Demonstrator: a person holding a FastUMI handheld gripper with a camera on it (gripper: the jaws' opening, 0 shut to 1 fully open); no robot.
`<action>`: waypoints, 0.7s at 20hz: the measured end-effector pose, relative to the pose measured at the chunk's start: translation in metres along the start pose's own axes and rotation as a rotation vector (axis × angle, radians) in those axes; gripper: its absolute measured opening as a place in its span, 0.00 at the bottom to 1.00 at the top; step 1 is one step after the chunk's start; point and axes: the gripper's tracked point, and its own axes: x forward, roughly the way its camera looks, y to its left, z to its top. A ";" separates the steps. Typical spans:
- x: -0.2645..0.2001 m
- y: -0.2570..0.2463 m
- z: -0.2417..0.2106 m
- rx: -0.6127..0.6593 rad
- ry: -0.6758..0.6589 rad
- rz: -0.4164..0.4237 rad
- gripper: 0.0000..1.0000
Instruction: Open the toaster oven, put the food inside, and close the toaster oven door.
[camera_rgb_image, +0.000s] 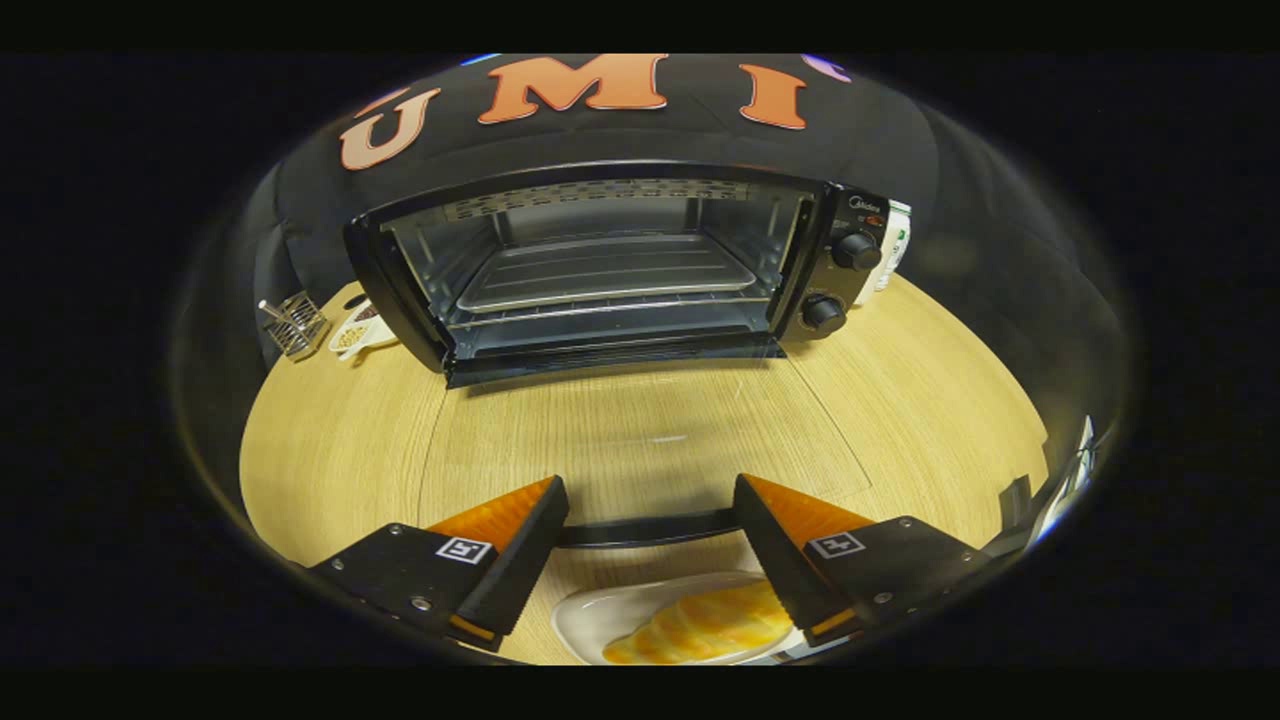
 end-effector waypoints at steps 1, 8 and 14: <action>-0.001 0.001 -0.002 0.001 -0.012 0.002 0.99; -0.014 0.002 0.006 0.050 -0.034 -0.011 1.00; -0.050 -0.003 -0.028 0.093 0.005 -0.045 0.99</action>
